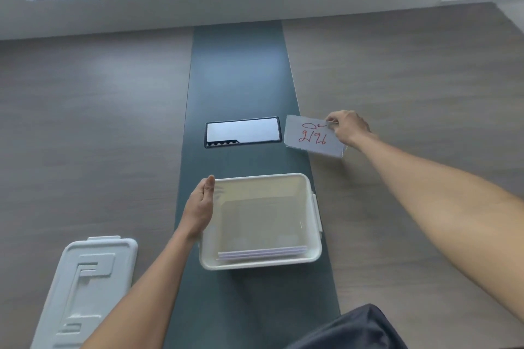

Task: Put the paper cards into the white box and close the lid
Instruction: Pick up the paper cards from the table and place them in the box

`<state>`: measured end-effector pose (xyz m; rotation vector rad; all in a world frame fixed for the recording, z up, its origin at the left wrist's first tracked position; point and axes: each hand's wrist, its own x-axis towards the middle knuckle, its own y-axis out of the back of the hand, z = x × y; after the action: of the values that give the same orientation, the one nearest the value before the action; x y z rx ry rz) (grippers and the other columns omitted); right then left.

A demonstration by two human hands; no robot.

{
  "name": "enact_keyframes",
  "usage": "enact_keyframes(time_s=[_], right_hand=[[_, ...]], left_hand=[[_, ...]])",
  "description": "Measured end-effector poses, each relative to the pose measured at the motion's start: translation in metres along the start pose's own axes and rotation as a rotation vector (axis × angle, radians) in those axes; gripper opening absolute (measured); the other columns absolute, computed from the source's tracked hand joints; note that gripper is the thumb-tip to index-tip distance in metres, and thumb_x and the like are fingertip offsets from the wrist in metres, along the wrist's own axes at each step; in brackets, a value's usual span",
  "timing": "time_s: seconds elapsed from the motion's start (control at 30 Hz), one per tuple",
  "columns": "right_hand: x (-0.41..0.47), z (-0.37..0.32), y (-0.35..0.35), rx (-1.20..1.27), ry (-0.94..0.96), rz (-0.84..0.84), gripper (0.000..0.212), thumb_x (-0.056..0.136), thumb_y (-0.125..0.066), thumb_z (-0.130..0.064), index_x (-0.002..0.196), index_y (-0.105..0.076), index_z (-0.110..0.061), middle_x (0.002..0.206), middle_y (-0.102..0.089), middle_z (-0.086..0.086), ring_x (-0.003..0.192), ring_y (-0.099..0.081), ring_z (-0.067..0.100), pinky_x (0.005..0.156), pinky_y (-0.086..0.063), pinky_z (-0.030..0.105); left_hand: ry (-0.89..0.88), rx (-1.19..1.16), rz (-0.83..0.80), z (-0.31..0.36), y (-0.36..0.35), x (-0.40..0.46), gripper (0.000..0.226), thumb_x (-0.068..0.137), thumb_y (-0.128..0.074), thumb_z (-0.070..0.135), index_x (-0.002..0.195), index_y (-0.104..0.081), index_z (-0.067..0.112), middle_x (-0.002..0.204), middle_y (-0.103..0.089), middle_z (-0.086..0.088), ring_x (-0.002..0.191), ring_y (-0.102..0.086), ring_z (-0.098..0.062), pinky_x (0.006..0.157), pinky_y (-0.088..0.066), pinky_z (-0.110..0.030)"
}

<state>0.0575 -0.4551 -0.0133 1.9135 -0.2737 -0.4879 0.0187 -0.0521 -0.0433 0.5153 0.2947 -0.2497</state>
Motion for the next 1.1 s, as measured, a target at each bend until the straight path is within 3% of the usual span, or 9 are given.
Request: enact_keyframes(time_s=[0.07,0.13,0.33,0.4,0.53,0.67,0.77,0.97,1.1], right_hand=[[-0.005,-0.003,0.007,0.097,0.001,-0.014,0.022,0.100,-0.055,-0.028,0.112,-0.073,-0.024,0.118,-0.073,0.003,0.107,-0.066,0.030,0.084,-0.048,0.035],[-0.012,-0.006,0.013,0.152,0.007,-0.003,0.022,0.099,-0.058,-0.029,0.112,-0.075,-0.026,0.116,-0.075,0.002,0.106,-0.067,0.028,0.084,-0.050,0.035],[-0.028,-0.021,0.046,0.265,0.114,-0.066,0.025,0.096,-0.064,-0.025,0.118,-0.075,-0.019,0.111,-0.073,-0.002,0.100,-0.064,0.016,0.083,-0.046,0.027],[-0.037,-0.032,0.061,0.294,0.185,-0.087,0.024,0.095,-0.067,-0.026,0.116,-0.076,-0.019,0.103,-0.072,-0.003,0.089,-0.064,0.012,0.079,-0.043,0.023],[-0.058,-0.053,0.095,0.398,0.270,-0.126,0.023,0.092,-0.071,-0.035,0.110,-0.078,-0.023,0.096,-0.076,-0.006,0.079,-0.065,-0.001,0.070,-0.047,0.014],[-0.073,-0.077,0.118,0.358,0.346,-0.187,0.025,0.089,-0.073,-0.040,0.109,-0.080,-0.028,0.101,-0.078,-0.008,0.093,-0.068,0.009,0.087,-0.052,0.028],[-0.083,-0.092,0.122,0.311,0.378,-0.234,0.025,0.088,-0.073,-0.041,0.108,-0.080,-0.028,0.102,-0.078,-0.010,0.101,-0.070,0.013,0.093,-0.053,0.032],[-0.109,-0.112,0.116,0.315,0.423,-0.322,0.022,0.087,-0.075,-0.039,0.105,-0.081,-0.028,0.099,-0.078,-0.012,0.100,-0.070,0.012,0.094,-0.056,0.033],[-0.123,-0.121,0.105,0.269,0.449,-0.418,0.020,0.088,-0.074,-0.036,0.105,-0.081,-0.029,0.104,-0.077,-0.010,0.099,-0.069,0.010,0.079,-0.051,0.019]], left_hand=[[-0.001,-0.014,-0.006,0.001,-0.001,-0.001,0.056,0.103,-0.030,0.053,0.096,-0.051,0.001,0.092,-0.052,0.004,0.078,-0.047,-0.005,0.075,-0.040,-0.020],[-0.003,-0.014,-0.015,0.002,-0.001,-0.002,0.055,0.104,-0.030,0.052,0.099,-0.054,0.002,0.094,-0.054,0.004,0.078,-0.049,-0.002,0.074,-0.039,-0.013],[-0.015,0.034,-0.023,0.010,-0.001,-0.006,0.028,0.105,-0.031,0.045,0.084,-0.045,0.036,0.087,-0.047,0.020,0.078,-0.046,0.010,0.072,-0.034,-0.003],[-0.011,0.027,-0.033,0.012,0.001,-0.007,0.028,0.105,-0.031,0.045,0.087,-0.049,0.033,0.092,-0.051,0.019,0.081,-0.048,0.009,0.072,-0.033,-0.001],[0.025,-0.068,-0.072,0.005,0.004,-0.006,0.039,0.102,-0.034,0.055,0.110,-0.057,0.025,0.117,-0.060,0.006,0.111,-0.054,-0.012,0.093,-0.039,-0.026],[0.064,-0.115,-0.149,0.007,0.010,-0.009,0.056,0.098,-0.035,0.062,0.133,-0.056,0.023,0.139,-0.054,0.009,0.133,-0.046,-0.012,0.109,-0.032,-0.030],[0.075,-0.103,-0.194,0.011,0.015,-0.013,0.060,0.102,-0.033,0.053,0.147,-0.044,0.015,0.138,-0.041,0.014,0.133,-0.036,-0.007,0.107,-0.024,-0.024],[0.078,-0.145,-0.203,0.008,0.015,-0.018,0.061,0.100,-0.031,0.059,0.142,-0.050,0.019,0.138,-0.053,0.007,0.137,-0.044,-0.014,0.110,-0.030,-0.028],[0.068,-0.195,-0.238,0.004,0.016,-0.018,0.062,0.096,-0.032,0.067,0.130,-0.063,0.025,0.129,-0.068,0.001,0.121,-0.063,-0.018,0.110,-0.045,-0.045]])
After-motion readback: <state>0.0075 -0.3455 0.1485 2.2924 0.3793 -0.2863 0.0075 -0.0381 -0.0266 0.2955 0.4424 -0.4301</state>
